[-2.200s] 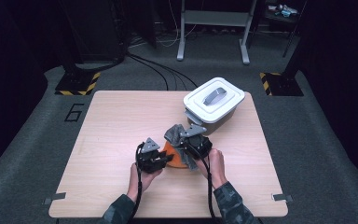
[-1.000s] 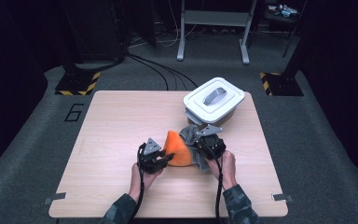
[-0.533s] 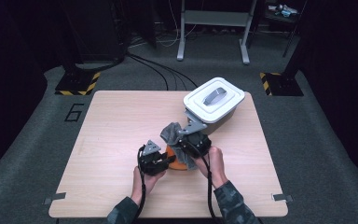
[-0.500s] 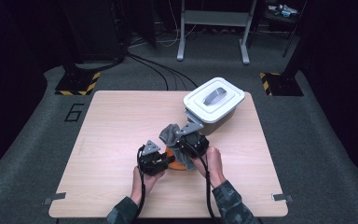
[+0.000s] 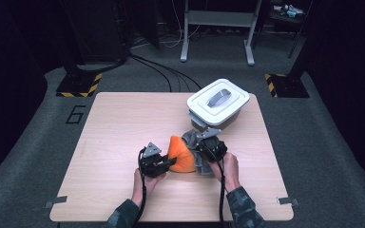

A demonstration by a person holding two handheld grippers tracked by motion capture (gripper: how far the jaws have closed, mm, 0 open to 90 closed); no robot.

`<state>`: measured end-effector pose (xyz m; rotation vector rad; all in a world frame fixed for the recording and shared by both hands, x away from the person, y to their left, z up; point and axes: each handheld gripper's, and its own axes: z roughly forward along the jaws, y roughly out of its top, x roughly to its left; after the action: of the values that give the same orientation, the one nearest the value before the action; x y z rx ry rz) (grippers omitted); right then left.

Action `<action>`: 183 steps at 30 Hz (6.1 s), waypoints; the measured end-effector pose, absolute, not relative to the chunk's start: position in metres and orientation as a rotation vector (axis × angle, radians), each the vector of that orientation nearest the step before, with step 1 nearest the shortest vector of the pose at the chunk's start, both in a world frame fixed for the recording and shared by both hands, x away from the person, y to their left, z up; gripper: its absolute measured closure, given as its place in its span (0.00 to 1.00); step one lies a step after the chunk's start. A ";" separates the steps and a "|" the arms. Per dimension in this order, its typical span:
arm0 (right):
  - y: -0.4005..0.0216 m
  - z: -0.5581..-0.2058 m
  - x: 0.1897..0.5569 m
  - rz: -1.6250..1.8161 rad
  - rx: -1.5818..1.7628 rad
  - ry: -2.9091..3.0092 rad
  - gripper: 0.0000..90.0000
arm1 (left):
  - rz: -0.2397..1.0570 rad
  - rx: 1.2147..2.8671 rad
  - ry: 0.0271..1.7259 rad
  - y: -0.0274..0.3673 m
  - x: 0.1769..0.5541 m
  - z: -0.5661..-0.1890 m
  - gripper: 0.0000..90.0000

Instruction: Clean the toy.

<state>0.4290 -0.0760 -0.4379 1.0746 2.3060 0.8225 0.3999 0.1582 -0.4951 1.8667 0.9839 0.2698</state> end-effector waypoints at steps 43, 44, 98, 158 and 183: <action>-0.083 -0.455 0.429 0.754 1.145 2.293 0.84 | 0.272 1.882 1.004 0.157 0.406 -0.492 0.77; -0.083 -0.457 0.428 0.772 1.149 2.290 0.84 | 0.271 1.882 1.006 0.156 0.406 -0.492 0.75; -0.074 -0.440 0.421 0.820 1.056 2.260 0.83 | 0.264 1.905 0.992 0.159 0.411 -0.490 0.85; -0.100 -0.438 0.415 0.965 1.170 2.204 0.83 | 0.514 2.104 0.828 0.128 0.418 -0.482 0.67; -0.083 -0.427 0.424 0.938 1.142 2.254 0.83 | 0.440 2.026 0.868 0.138 0.419 -0.489 0.67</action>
<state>0.4242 -0.0829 -0.4273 1.1417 2.2544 0.9380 0.4194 0.1380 -0.4890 2.0262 0.8676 0.4401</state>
